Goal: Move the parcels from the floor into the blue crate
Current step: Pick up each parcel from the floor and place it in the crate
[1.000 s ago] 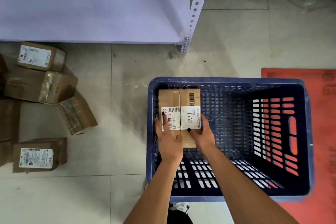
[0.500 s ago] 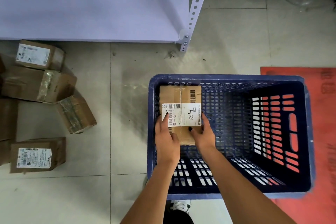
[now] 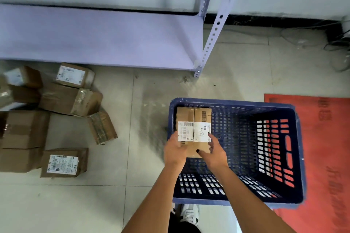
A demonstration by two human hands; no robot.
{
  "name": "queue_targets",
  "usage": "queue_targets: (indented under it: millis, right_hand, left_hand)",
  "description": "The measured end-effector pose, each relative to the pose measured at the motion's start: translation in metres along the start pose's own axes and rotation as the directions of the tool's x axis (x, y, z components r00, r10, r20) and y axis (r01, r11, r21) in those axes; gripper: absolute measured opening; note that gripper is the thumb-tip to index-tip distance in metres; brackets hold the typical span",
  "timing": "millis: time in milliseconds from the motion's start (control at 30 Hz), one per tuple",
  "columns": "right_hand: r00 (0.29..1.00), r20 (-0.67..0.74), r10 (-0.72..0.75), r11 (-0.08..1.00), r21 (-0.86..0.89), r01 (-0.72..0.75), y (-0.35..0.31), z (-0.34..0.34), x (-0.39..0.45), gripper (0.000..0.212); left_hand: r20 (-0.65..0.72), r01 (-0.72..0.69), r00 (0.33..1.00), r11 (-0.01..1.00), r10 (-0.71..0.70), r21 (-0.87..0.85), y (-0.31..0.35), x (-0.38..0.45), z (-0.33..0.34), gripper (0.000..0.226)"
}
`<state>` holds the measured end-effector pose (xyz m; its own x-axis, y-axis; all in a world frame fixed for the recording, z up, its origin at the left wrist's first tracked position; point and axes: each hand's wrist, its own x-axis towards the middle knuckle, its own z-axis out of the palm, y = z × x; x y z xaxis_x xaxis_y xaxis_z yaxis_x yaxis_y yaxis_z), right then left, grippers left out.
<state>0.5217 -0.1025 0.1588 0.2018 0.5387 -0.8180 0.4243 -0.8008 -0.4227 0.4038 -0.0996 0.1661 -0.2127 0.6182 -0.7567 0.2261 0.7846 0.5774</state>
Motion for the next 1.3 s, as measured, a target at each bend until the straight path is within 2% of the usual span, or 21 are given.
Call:
queue_targets:
  millis: [167,233,367,533,733,833,1000,1133,1300]
  right_hand:
    - [0.989,0.127,-0.081,0.997,0.021,0.079,-0.051,-0.002,-0.090,0.072]
    - [0.982,0.154,-0.105,0.995,0.019,0.103,-0.066,0.006,-0.121,0.073]
    - [0.966,0.208,-0.152,0.988,0.024,0.151,-0.093,0.039,-0.169,0.078]
    - [0.961,0.221,-0.164,0.986,0.052,0.157,-0.120,0.105,-0.202,0.084]
    - [0.966,0.230,-0.121,0.989,0.113,0.097,-0.169,0.215,-0.240,0.075]
    - [0.972,0.213,-0.101,0.989,0.127,0.075,-0.193,0.278,-0.258,0.078]
    - [0.970,0.235,-0.058,0.987,0.159,0.020,-0.224,0.379,-0.278,0.074]
    - [0.963,0.265,-0.044,0.991,0.137,0.008,-0.235,0.447,-0.271,0.072]
    - [0.954,0.299,-0.005,0.994,0.102,-0.027,-0.244,0.512,-0.220,0.066]
  left_hand:
    - [0.006,0.065,0.998,0.998,-0.065,0.001,0.031,-0.053,-0.075,0.067]
    - [0.008,0.050,0.999,0.998,-0.050,0.033,0.038,-0.075,-0.111,0.072]
    - [-0.012,0.009,1.000,0.999,-0.008,0.046,0.036,-0.106,-0.186,0.072]
    - [-0.062,0.034,0.998,0.999,-0.032,0.035,0.002,-0.118,-0.278,0.068]
    - [-0.074,0.092,0.993,0.995,-0.093,-0.027,-0.048,-0.098,-0.406,0.056]
    - [-0.086,0.115,0.989,0.993,-0.118,-0.030,-0.067,-0.086,-0.475,0.051]
    - [-0.068,0.096,0.993,0.994,-0.093,0.049,-0.091,-0.059,-0.574,0.052]
    - [-0.080,0.102,0.992,0.991,-0.095,0.081,-0.110,-0.029,-0.624,0.053]
    - [-0.071,0.158,0.986,0.984,-0.153,0.087,-0.147,0.036,-0.651,0.054]
